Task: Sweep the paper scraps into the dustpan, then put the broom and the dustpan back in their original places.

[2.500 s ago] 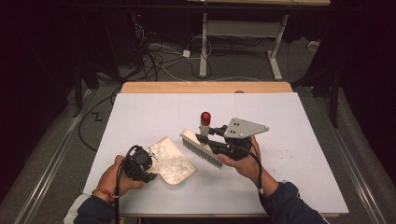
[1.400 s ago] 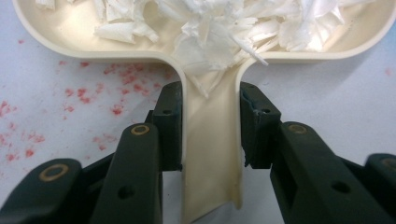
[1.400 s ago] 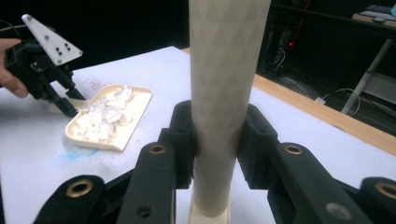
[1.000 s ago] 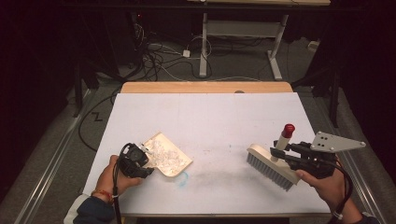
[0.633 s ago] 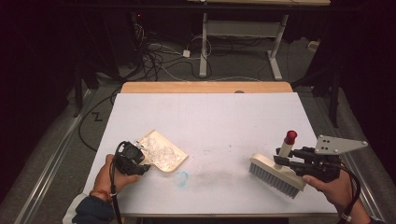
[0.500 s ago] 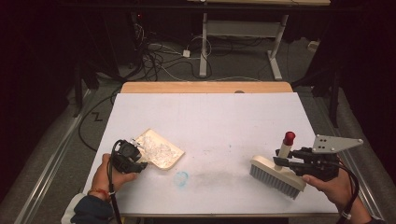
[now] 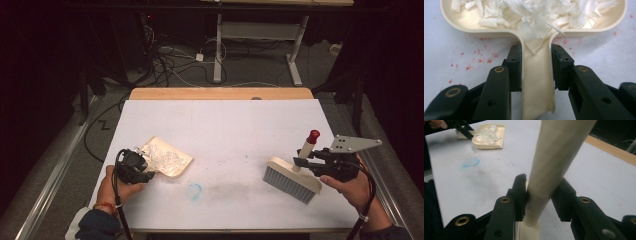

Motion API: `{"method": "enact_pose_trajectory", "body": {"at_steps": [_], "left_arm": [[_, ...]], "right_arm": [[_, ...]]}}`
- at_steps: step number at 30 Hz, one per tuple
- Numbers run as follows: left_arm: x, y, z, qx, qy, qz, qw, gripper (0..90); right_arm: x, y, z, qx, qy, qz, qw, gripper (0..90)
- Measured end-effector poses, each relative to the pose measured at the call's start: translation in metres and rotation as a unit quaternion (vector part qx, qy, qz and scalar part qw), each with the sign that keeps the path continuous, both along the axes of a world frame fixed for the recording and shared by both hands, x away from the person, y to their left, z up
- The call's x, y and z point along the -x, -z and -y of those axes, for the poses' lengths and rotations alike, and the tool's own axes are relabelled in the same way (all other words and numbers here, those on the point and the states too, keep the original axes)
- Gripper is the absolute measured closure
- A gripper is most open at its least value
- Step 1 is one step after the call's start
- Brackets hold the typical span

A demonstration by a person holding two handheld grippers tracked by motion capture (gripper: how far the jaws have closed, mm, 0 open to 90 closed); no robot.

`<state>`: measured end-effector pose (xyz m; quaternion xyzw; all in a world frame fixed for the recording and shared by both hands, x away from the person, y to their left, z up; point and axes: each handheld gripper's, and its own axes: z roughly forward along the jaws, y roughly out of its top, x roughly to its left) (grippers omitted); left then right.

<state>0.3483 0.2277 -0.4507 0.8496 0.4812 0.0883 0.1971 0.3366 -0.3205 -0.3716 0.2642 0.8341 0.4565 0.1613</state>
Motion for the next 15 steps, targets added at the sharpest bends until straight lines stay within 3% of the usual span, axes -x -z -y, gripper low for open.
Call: {"method": "enact_pose_trajectory", "body": {"at_steps": [15], "left_arm": [[0.004,0.002,0.009,0.013,-0.01,-0.001,0.9999,61.1]], "right_arm": [[-0.038,0.003,-0.007,0.013,0.071,0.004,0.9974,60.1]]}}
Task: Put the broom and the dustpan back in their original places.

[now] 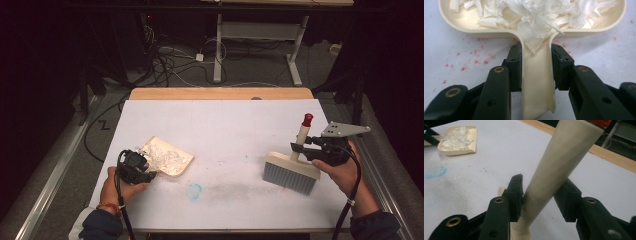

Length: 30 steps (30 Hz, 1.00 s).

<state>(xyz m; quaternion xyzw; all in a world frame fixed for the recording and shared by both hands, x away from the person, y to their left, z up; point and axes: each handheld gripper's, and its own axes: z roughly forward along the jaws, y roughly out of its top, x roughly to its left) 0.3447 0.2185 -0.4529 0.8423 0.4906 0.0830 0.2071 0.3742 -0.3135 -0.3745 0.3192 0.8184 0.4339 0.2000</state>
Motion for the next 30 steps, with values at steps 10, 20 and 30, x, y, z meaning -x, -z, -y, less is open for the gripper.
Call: {"method": "enact_pose_trajectory", "body": {"at_steps": [10,20,30], "left_arm": [[0.021,-0.002,0.03,0.016,0.038,0.014,0.9991,49.7],[0.032,-0.007,0.044,0.012,0.083,0.05,0.9953,44.5],[0.038,-0.013,0.032,0.022,0.102,0.155,0.9825,33.8]], "right_arm": [[-0.029,0.004,-0.016,0.017,0.056,0.004,0.9983,58.8],[-0.049,0.014,-0.029,0.034,0.087,0.009,0.9956,57.8],[-0.066,0.025,-0.03,0.039,0.131,0.008,0.9906,55.5]]}}
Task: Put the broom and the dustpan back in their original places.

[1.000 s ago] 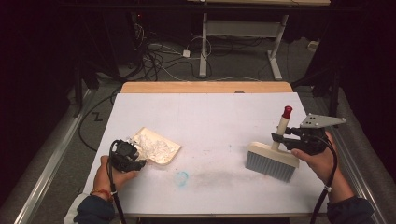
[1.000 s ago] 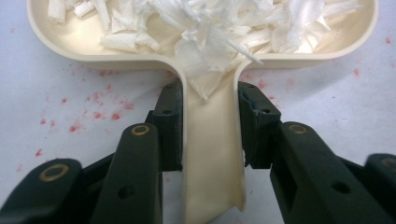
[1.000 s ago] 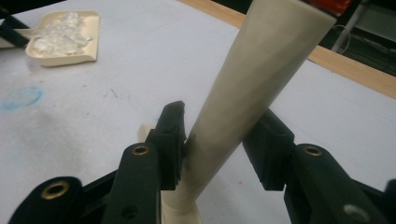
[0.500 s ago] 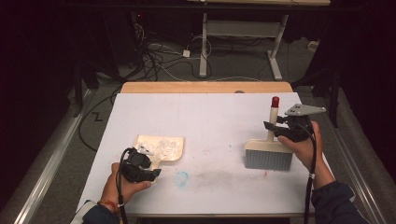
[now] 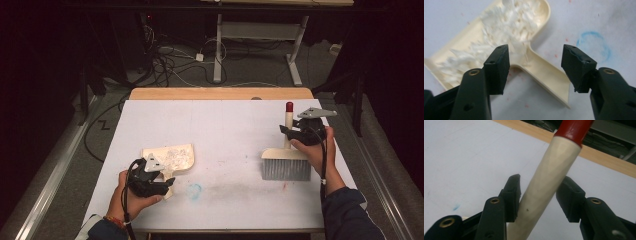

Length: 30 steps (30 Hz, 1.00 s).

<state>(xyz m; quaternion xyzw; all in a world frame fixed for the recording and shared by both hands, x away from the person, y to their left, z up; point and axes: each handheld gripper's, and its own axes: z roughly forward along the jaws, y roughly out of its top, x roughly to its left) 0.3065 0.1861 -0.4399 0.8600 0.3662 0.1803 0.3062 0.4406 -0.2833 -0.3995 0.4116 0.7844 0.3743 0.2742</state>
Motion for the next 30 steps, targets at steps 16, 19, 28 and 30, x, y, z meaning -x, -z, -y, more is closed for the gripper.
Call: {"method": "enact_pose_trajectory", "body": {"at_steps": [16,19,28,30], "left_arm": [[0.014,0.006,-0.002,0.004,0.021,0.094,0.9953,22.3],[0.016,0.006,-0.003,0.003,0.025,0.106,0.9941,22.5],[0.017,0.011,-0.001,-0.002,0.023,0.113,0.9933,20.3],[0.016,0.013,-0.001,-0.003,0.02,0.112,0.9935,18.5]], "right_arm": [[0.011,-0.013,-0.003,-0.028,-0.002,0.056,0.998,45.5],[0.014,-0.014,-0.002,-0.042,-0.01,0.059,0.9973,40.8],[0.022,-0.017,-0.003,-0.046,0.007,0.097,0.9942,28.8],[0.023,-0.017,-0.003,-0.049,0.014,0.104,0.9932,27.5]]}}
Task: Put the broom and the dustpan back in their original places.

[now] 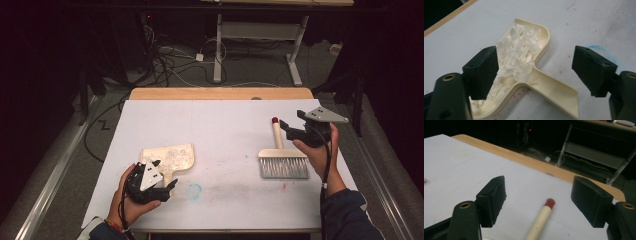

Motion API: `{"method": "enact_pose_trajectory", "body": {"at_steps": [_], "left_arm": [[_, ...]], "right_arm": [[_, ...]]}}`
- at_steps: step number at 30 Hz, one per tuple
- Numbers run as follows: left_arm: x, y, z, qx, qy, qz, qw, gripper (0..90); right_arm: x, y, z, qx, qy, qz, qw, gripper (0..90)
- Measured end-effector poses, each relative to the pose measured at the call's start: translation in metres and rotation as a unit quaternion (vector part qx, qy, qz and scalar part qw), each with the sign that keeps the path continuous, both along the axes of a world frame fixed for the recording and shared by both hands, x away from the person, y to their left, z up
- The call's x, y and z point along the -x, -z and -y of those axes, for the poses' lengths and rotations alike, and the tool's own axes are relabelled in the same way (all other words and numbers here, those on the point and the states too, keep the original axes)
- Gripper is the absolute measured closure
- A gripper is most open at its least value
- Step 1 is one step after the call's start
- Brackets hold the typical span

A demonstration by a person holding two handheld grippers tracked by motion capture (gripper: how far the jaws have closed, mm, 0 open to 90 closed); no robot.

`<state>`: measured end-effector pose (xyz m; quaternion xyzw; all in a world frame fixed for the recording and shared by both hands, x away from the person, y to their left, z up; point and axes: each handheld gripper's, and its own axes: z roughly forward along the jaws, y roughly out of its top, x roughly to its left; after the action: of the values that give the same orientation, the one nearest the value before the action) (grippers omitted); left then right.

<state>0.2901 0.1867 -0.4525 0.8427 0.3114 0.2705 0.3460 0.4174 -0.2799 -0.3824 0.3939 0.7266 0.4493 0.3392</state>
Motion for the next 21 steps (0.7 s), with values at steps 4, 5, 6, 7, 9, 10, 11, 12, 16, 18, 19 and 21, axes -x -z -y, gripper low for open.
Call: {"method": "enact_pose_trajectory", "body": {"at_steps": [4,5,6,7,9,10,11,12,16,18,19,21], "left_arm": [[0.0,0.001,-0.001,0.009,0.0,0.004,1.0,18.5],[0.0,0.001,-0.001,0.011,0.001,0.005,0.9999,18.5],[0.0,0.001,-0.001,0.011,0.001,0.005,0.9999,18.4],[0.0,0.001,-0.001,0.01,0.0,0.01,0.9999,18.4],[0.0,0.002,-0.002,0.01,0.001,0.009,0.9999,18.3],[0.0,0.002,-0.001,0.009,0.001,0.009,0.9999,18.2],[0.0,0.003,-0.001,0.009,0.002,0.008,0.9999,17.4],[0.0,0.003,-0.001,0.007,0.003,0.006,1.0,17.0],[0.001,0.003,0.001,0.007,0.008,0.009,0.9999,17.0],[0.001,0.003,0.001,0.004,0.008,0.01,0.9999,17.0],[0.0,0.003,0.001,0.002,0.006,0.01,0.9999,17.0],[0.001,0.003,0.0,0.005,0.005,0.01,0.9999,17.0]], "right_arm": [[0.002,-0.001,0.001,-0.011,0.009,0.01,0.9998,24.1],[0.003,-0.001,0.001,-0.013,0.011,0.014,0.9998,23.1],[0.004,-0.002,0.0,-0.013,0.012,0.018,0.9997,22.3],[0.005,-0.002,0.0,-0.013,0.012,0.019,0.9997,22.1],[0.007,-0.003,-0.001,-0.012,0.011,0.023,0.9996,20.6],[0.007,-0.003,-0.002,-0.011,0.01,0.025,0.9996,20.5],[0.008,-0.004,-0.003,-0.01,0.01,0.025,0.9996,20.3],[0.009,-0.004,-0.004,-0.012,0.008,0.025,0.9996,19.9],[0.015,-0.007,-0.007,-0.013,-0.007,0.031,0.9994,18.9],[0.017,-0.008,-0.009,-0.015,-0.016,0.033,0.9992,18.6],[0.019,-0.008,-0.01,-0.015,-0.02,0.033,0.9992,18.6],[0.022,-0.009,-0.012,-0.01,-0.021,0.037,0.9991,18.6]]}}
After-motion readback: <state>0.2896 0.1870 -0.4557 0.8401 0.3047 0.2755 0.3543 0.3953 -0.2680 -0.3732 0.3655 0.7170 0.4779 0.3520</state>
